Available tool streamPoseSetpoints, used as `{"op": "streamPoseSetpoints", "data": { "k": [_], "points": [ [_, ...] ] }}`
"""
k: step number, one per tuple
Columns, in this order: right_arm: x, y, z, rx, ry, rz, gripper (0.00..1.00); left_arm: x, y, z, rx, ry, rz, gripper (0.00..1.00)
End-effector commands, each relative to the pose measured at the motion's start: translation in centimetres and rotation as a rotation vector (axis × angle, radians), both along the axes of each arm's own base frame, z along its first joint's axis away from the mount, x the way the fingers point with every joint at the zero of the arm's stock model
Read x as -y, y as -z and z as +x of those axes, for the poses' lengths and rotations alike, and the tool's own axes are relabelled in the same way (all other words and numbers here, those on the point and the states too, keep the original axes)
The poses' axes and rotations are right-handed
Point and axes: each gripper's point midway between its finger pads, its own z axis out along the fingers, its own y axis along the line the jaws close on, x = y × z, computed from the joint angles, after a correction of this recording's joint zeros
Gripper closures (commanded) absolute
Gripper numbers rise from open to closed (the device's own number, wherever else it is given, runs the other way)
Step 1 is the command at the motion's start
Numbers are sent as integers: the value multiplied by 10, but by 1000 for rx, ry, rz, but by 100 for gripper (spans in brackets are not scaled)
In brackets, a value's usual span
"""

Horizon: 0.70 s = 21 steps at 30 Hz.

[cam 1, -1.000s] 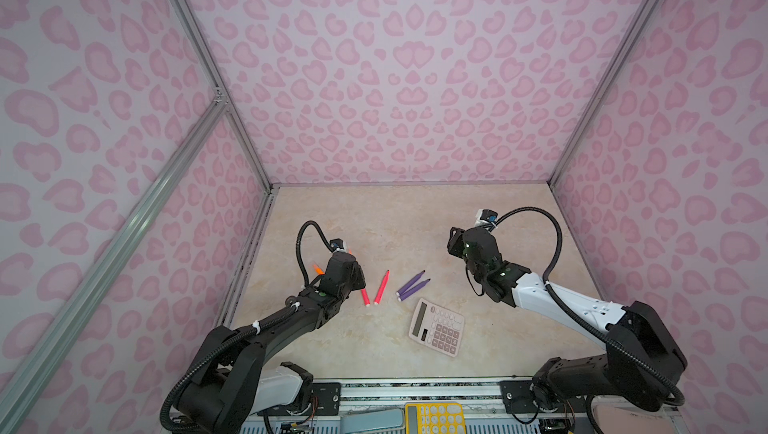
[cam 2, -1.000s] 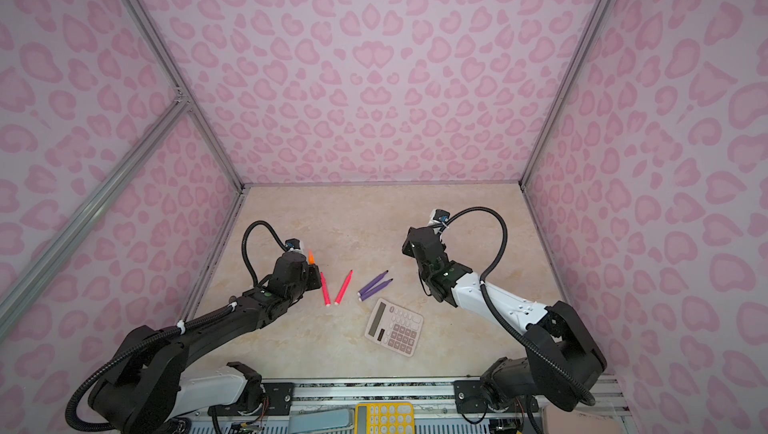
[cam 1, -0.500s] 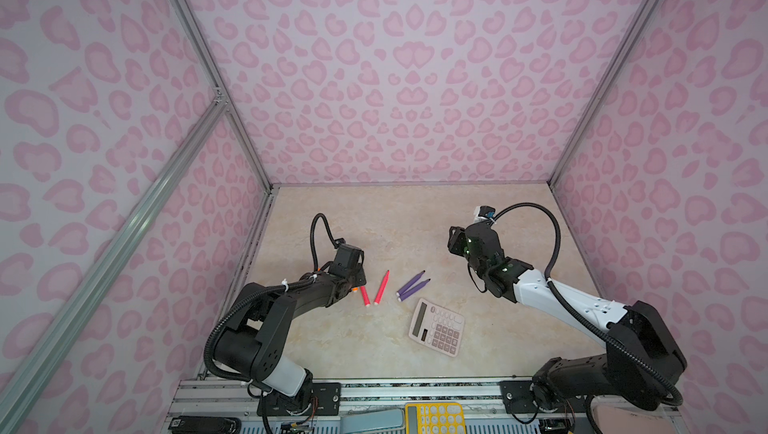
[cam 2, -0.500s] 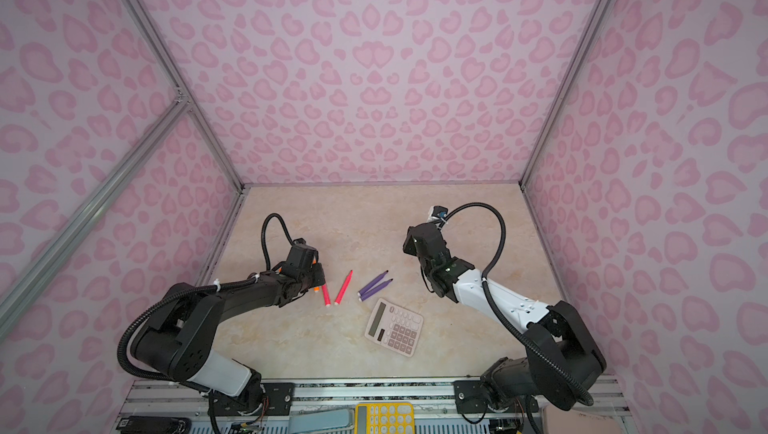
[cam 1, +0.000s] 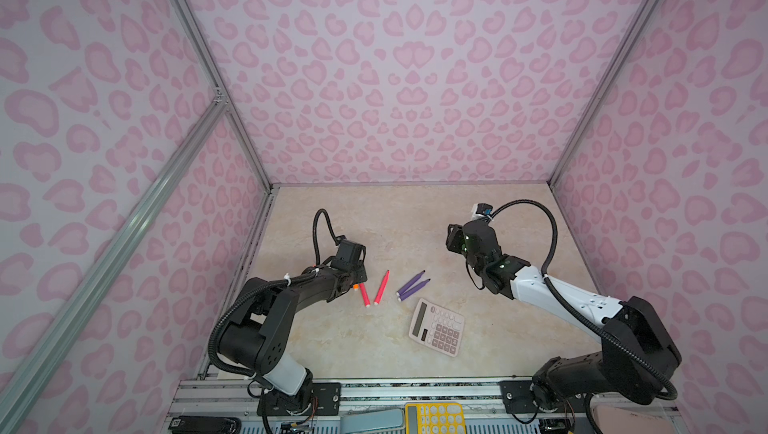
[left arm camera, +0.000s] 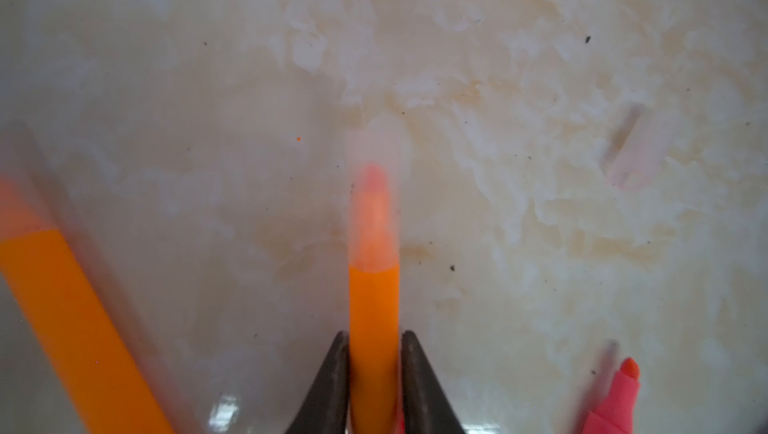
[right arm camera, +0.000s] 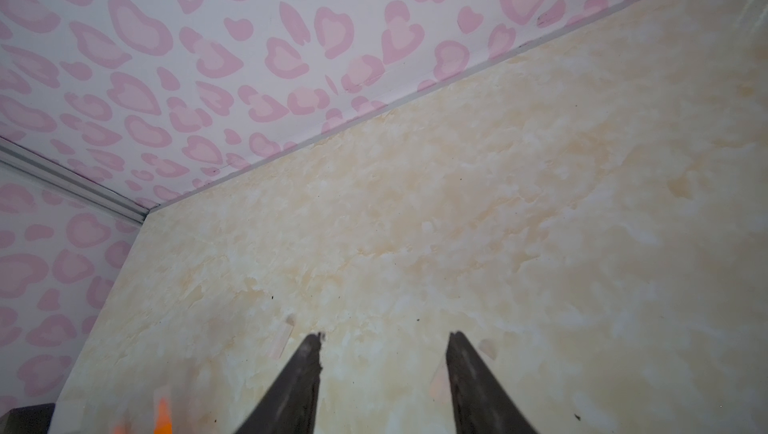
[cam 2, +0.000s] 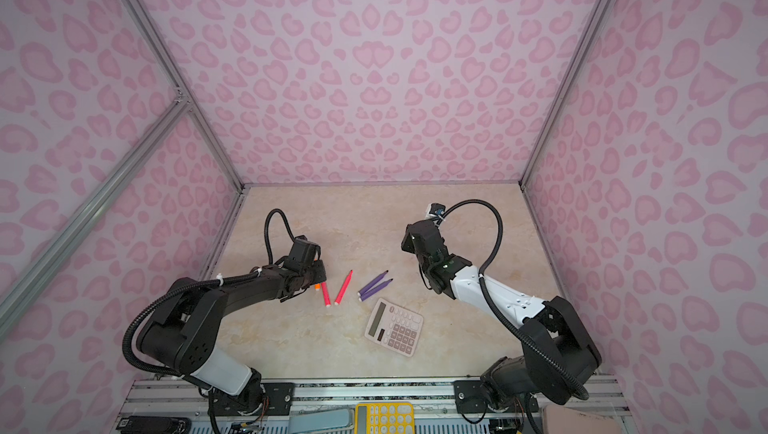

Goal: Insert the pens into the pen caps
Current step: 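Lower the capped orange highlighter to the table with the left gripper, then open the left gripper and move it over the pink markers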

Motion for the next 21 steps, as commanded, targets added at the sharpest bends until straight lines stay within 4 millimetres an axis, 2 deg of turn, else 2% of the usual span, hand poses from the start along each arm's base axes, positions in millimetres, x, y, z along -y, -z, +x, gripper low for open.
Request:
{"op": "streamPoseSetpoints", "data": {
  "k": [1, 6, 8, 13, 18, 21],
  "points": [
    [2, -2, 1, 8, 8, -11, 49, 0, -13, -4, 14, 22, 3, 65],
    [1, -3, 2, 14, 4, -10, 49, -2, -31, -16, 58, 18, -20, 56],
    [0, -3, 3, 13, 1, -9, 49, 0, -38, -24, 71, 24, -34, 56],
    [-3, -2, 3, 10, -14, 0, 49, 30, -50, -49, 101, 95, -94, 56],
    [-8, 3, 3, -6, -33, 5, 50, 57, -47, -63, 100, 128, -114, 59],
    [-11, 5, 1, -15, -49, 7, 50, 53, -32, -62, 58, 85, -67, 63]
  ]
}}
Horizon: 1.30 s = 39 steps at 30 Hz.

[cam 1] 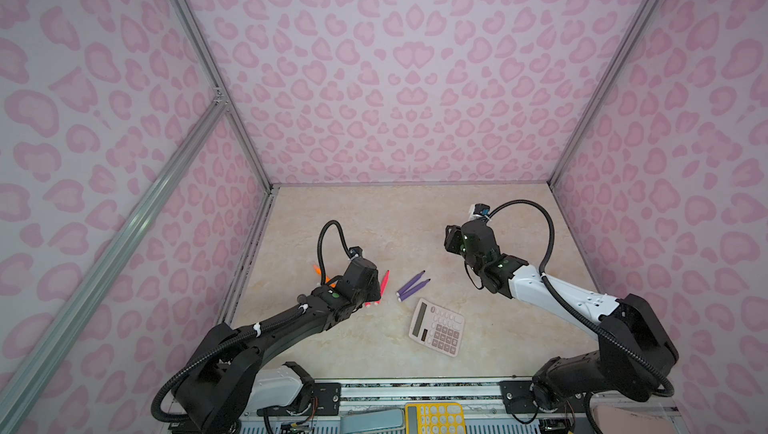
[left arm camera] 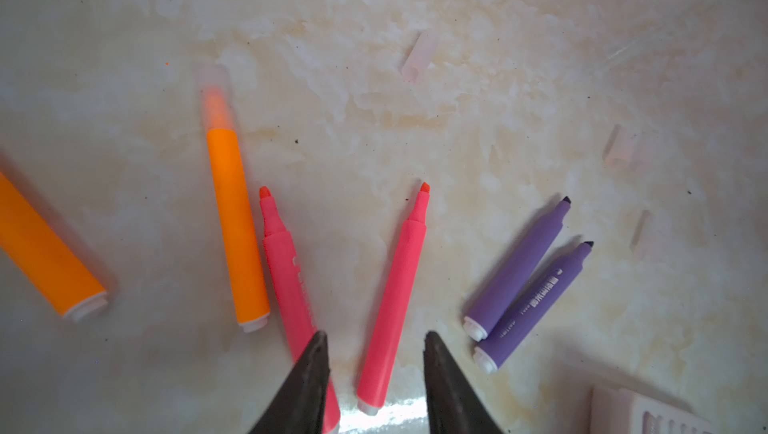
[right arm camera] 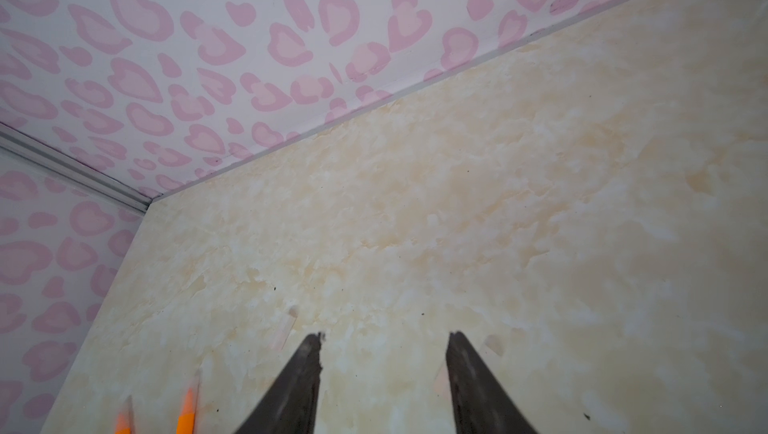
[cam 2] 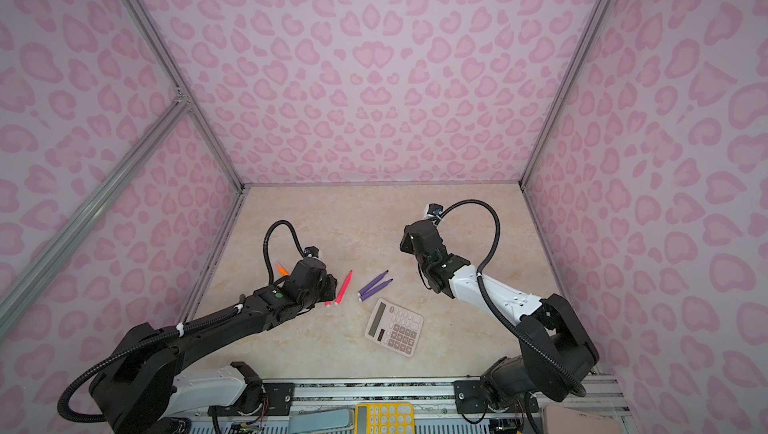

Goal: Insert the pens into the pen caps
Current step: 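Open the left gripper and move it over the pink markers, then close the left gripper on the nearer pink marker and lift it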

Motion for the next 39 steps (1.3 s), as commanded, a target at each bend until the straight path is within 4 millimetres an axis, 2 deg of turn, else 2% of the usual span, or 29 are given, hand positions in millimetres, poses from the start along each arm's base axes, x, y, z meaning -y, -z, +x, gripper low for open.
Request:
{"op": "streamPoseSetpoints", "data": {
  "k": [1, 7, 20, 25, 31, 39],
  "points": [
    [-4, -2, 0, 4, -21, 5, 50, -9, 12, 4, -30, -89, 41, 63],
    [1, -5, -2, 17, -7, 6, 50, -17, 26, 4, -47, -155, 65, 62],
    [-1, -1, 1, 11, -4, 4, 50, -20, 50, 6, -123, -191, 146, 61],
    [2, -2, 0, 13, 3, 2, 50, -17, 48, 7, -138, -170, 167, 60],
    [3, -5, -1, 15, 3, 4, 50, -23, 37, -6, -156, -134, 227, 60],
    [2, -5, -2, 11, -1, 4, 50, -23, 56, -14, -198, -126, 229, 61]
  ]
}}
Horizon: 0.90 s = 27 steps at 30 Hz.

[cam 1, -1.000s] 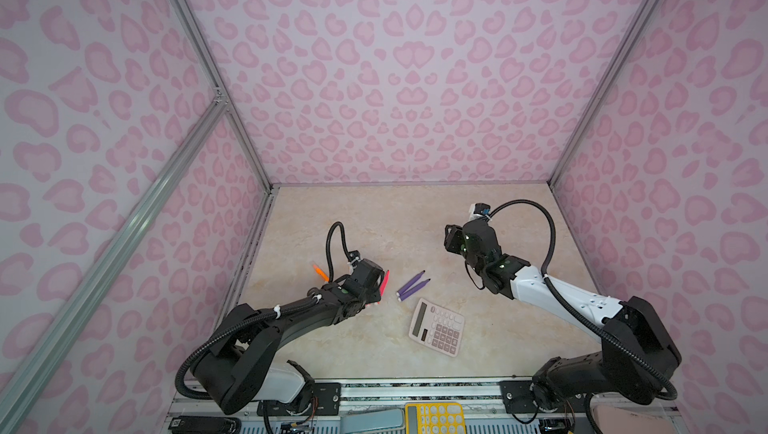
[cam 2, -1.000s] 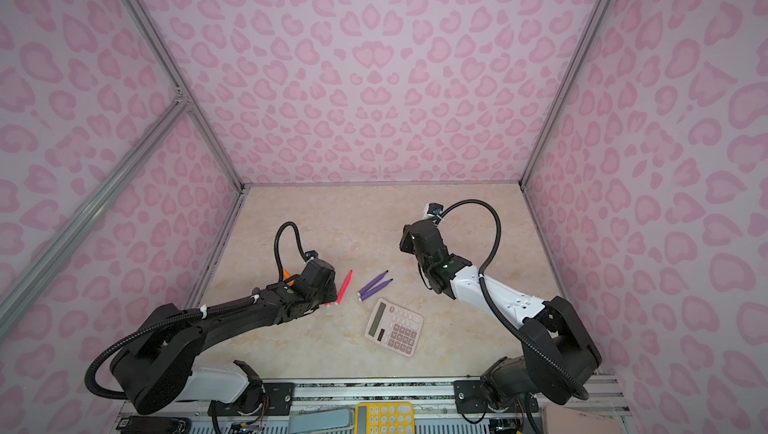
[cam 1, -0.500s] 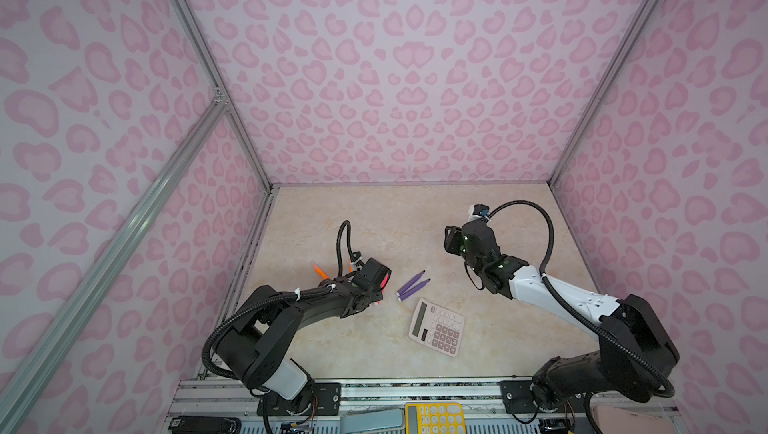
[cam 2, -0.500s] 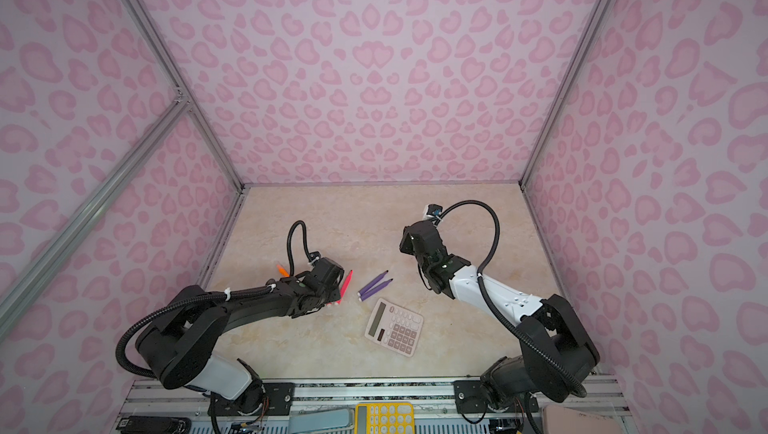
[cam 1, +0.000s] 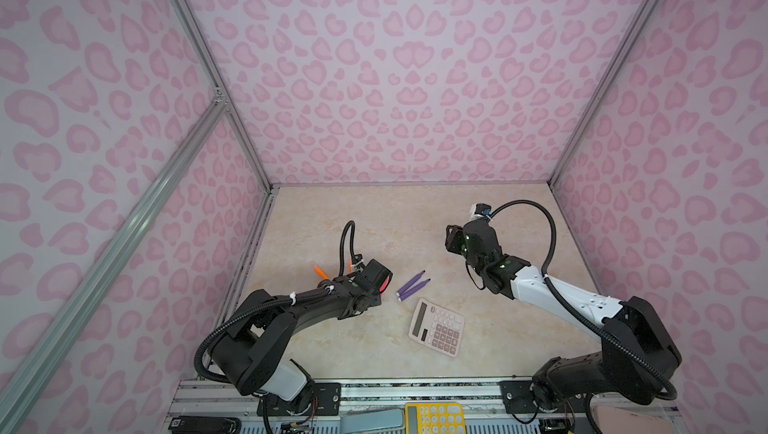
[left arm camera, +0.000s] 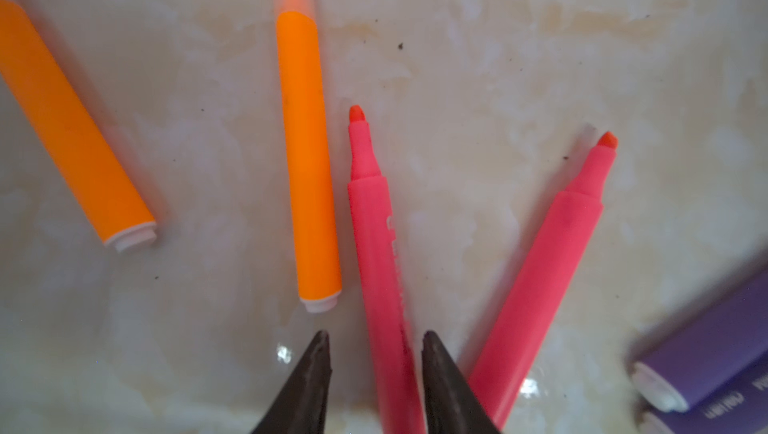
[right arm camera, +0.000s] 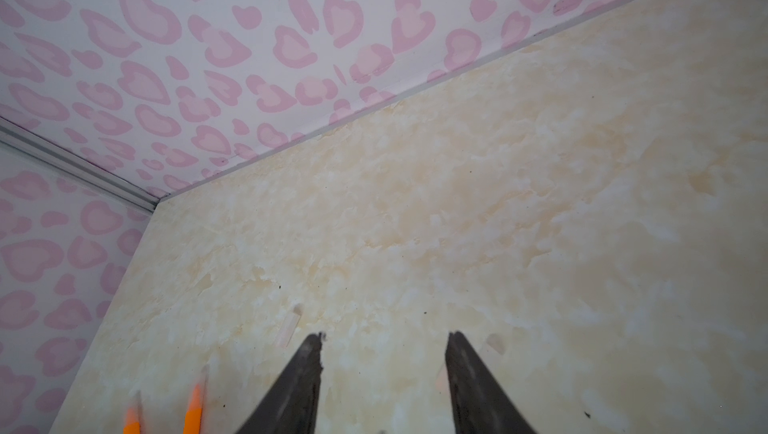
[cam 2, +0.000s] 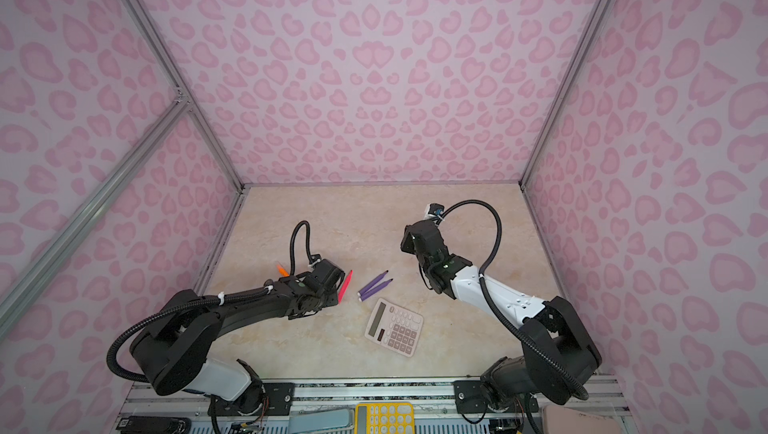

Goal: Insert the pens into the pen caps
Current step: 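Close the left gripper on the nearer pink marker and lift it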

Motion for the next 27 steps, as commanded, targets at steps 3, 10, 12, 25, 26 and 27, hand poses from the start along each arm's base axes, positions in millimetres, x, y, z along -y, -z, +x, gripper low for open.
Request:
{"op": "streamPoseSetpoints", "data": {
  "k": [3, 10, 12, 25, 26, 27],
  "points": [
    [0, -2, -1, 4, 0, -3, 50, 4, 12, -1, -31, 1, 2, 62],
    [2, -3, -1, 8, 4, -3, 50, 10, 15, 0, -37, 13, 6, 69],
    [2, -3, -1, 8, 3, -2, 50, 10, 15, 0, -39, 15, 4, 70],
    [-1, 0, 0, 3, -4, 4, 50, 15, 9, 3, -19, 37, -19, 97],
    [-3, 0, 0, 3, -8, 8, 50, 18, 5, 4, -8, 48, -29, 97],
    [-4, 0, 0, 1, -15, 15, 50, 19, -1, 6, 10, 55, -38, 97]
  ]
}}
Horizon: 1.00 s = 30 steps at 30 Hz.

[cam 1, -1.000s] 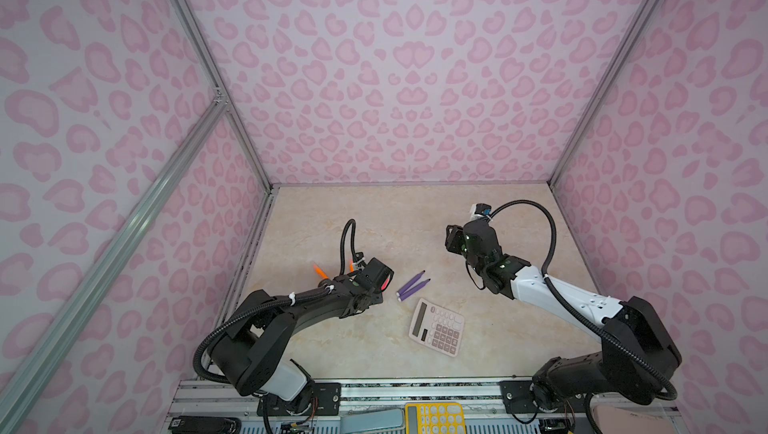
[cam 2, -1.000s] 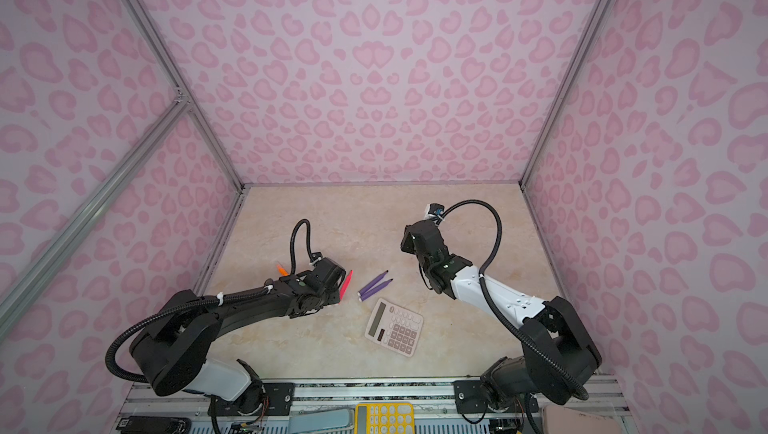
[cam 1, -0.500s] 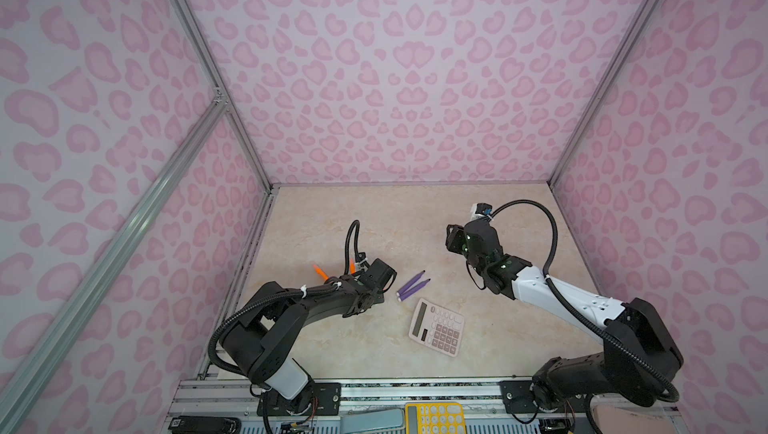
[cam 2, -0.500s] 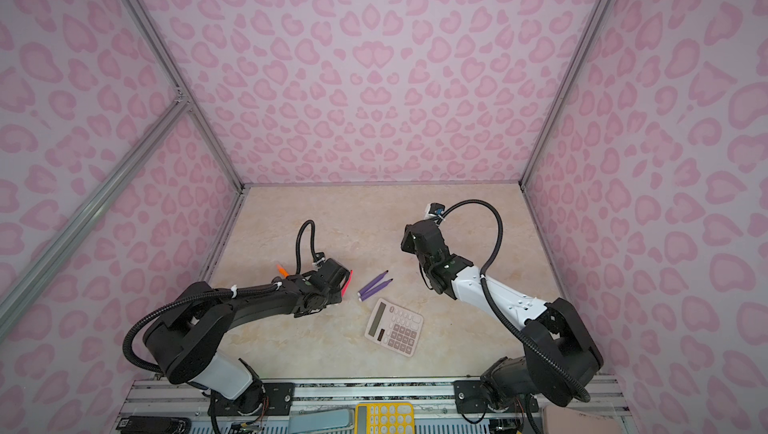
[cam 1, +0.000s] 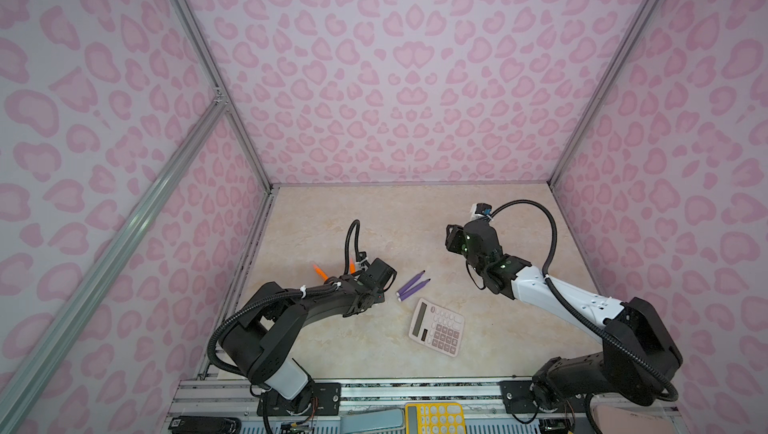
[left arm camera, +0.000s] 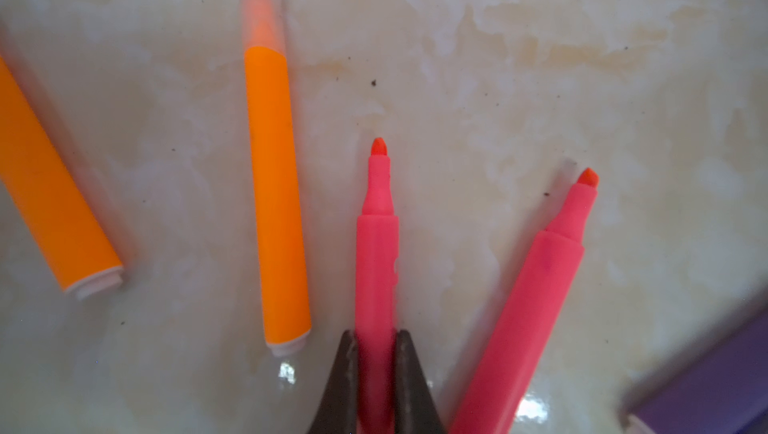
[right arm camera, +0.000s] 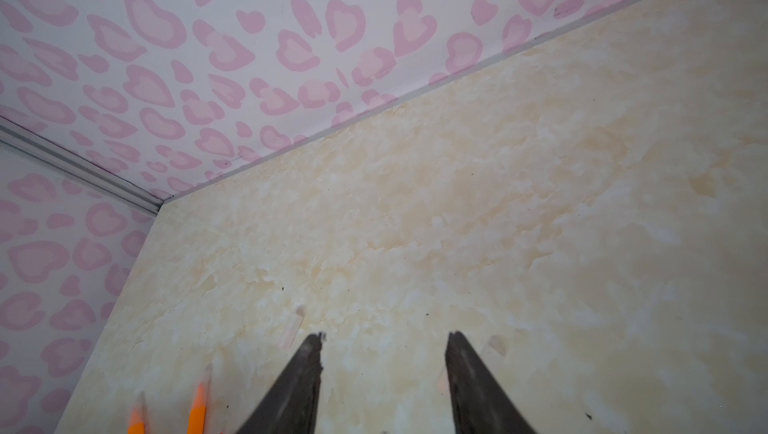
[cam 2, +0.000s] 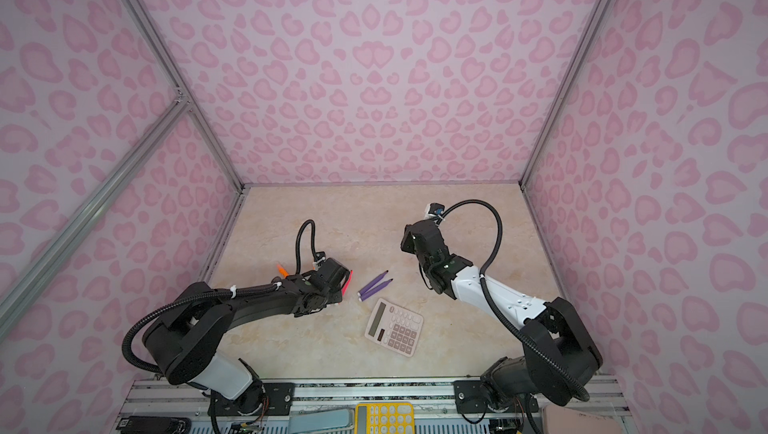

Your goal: Insert the pens into the pen caps

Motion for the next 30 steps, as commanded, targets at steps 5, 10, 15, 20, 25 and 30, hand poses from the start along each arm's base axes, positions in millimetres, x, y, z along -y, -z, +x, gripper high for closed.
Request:
{"op": "streamPoseSetpoints", "data": {
  "k": [5, 10, 15, 20, 25, 30],
  "points": [
    [-36, 6, -6, -17, -112, 105, 50, 35, -59, 8, 132, 196, -150, 97],
    [-104, 5, -21, -9, -269, 114, 50, 50, -110, 15, 311, 312, -229, 97],
    [-134, 11, -30, -32, -347, 150, 51, 74, -137, 13, 415, 456, -319, 97],
    [-149, 8, -39, -32, -379, 137, 52, 82, -143, 18, 433, 481, -326, 97],
    [-160, 11, -41, -43, -405, 136, 53, 86, -148, 23, 452, 485, -334, 97],
    [-166, 17, -42, -60, -419, 146, 54, 91, -154, 27, 468, 491, -341, 97]
  ]
}}
